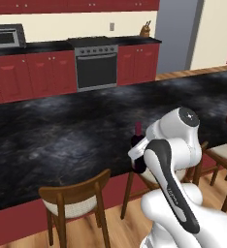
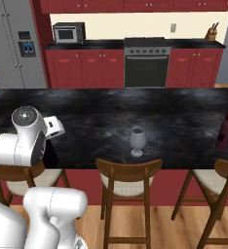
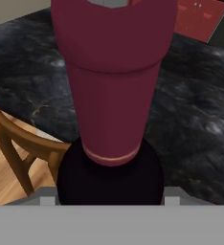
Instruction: There is a wine glass and glass cup on the dining counter. Place the wine bottle next to the wine glass and the juice bottle next to the glass cup.
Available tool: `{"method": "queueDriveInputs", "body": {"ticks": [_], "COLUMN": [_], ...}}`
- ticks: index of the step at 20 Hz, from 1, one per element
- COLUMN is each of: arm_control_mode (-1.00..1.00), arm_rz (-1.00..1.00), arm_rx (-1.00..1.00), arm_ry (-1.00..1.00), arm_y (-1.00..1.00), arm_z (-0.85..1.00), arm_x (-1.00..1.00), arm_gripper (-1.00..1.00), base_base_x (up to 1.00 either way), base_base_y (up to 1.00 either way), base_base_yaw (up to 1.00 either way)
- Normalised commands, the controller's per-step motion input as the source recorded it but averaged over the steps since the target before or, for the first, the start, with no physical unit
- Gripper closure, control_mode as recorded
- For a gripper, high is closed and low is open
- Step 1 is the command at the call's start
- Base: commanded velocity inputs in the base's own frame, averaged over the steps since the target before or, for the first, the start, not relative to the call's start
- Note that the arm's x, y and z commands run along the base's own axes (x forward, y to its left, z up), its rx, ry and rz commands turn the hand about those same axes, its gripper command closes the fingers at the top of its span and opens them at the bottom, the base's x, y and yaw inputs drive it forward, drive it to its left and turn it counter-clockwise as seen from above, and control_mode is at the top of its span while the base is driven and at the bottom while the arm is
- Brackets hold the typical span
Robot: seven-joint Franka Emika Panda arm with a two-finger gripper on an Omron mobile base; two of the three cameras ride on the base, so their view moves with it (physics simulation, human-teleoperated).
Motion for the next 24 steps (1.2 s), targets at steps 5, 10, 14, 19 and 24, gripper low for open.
{"method": "queueDriveInputs", "body": {"ticks": [5, 10, 14, 19, 24], "arm_control_mode": [1.0, -1.0, -1.0, -1.0, -1.0], "arm_rz": [0.0, 0.0, -0.08, -0.17, -0.2], "arm_rx": [0.0, 0.17, 0.24, 0.15, 0.04], "arm_ry": [0.0, 0.0, 0.0, 0.02, 0.08], "arm_y": [0.0, -0.14, -0.21, -0.12, -0.03], "arm_z": [0.0, 0.07, 0.23, 0.22, 0.18], "arm_x": [0.0, 0.0, 0.0, 0.06, 0.16], "arm_gripper": [1.0, 1.0, 1.0, 1.0, 1.0], "base_base_x": [0.0, 0.0, 0.0, 0.0, 0.0], "base_base_y": [-0.13, -0.03, 0.0, 0.0, 0.0], "base_base_yaw": [0.0, 0.0, 0.0, 0.0, 0.0]}}
